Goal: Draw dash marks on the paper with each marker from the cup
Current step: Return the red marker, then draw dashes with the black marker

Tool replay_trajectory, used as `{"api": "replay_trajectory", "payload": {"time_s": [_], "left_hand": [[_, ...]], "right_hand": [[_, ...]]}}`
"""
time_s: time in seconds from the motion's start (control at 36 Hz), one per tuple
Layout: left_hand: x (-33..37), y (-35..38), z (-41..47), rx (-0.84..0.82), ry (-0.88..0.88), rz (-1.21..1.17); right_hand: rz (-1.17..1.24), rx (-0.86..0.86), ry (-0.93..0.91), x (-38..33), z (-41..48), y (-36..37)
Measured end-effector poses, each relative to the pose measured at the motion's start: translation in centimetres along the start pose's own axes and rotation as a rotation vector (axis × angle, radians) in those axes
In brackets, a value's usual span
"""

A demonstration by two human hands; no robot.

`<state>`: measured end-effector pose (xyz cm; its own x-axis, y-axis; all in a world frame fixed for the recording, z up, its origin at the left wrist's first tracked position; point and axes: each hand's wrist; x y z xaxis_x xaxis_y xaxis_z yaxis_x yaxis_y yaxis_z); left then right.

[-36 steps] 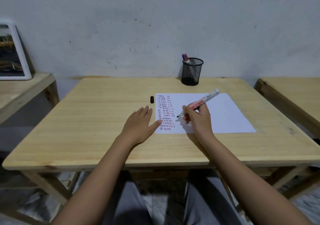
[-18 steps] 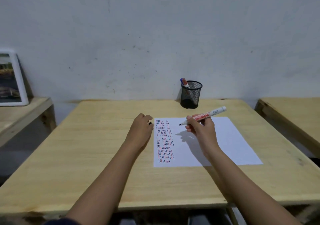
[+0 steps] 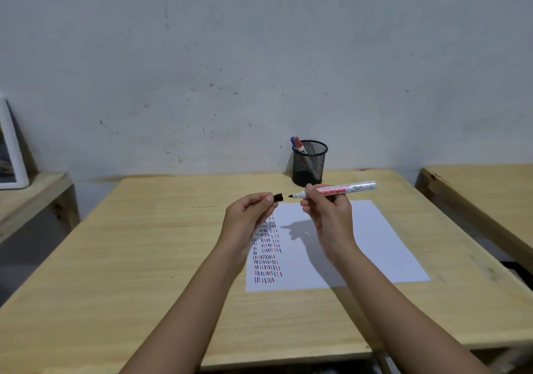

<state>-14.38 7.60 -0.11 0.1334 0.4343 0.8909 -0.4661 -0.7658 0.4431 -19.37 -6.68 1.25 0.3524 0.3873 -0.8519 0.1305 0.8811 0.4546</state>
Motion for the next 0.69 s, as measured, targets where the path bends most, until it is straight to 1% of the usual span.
{"api": "replay_trajectory", "payload": {"time_s": [0.11,0.28,0.47,0.69], "left_hand": [[0.2,0.8,-0.4,-0.042,0.015,-0.014],[0.7,1.8,-0.7,-0.108,-0.007,0.017],[1.4,1.9,-0.8,-0.132,0.011,0.041],[1.8,2.2,-0.6,-0.137,0.035,0.156]], "right_hand": [[-0.016,-0.003,-0.005,-0.2,-0.1,0.0],[-0.071,-0.056,-0.011,-0.2,-0.4,0.4],[-0.064,-0.098,-0.03,-0.4,-0.4,0.7],[-0.057,-0.072,-0.055,0.5,-0.4,1.0]]}}
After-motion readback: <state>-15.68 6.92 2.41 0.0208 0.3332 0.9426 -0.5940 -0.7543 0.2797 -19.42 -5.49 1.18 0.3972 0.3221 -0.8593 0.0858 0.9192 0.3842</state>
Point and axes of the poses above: each hand's wrist, its own z-axis towards the middle knuckle, its own y-axis out of the palm, x = y × z, and after that the axes turned 14 degrees about -x, right-handed
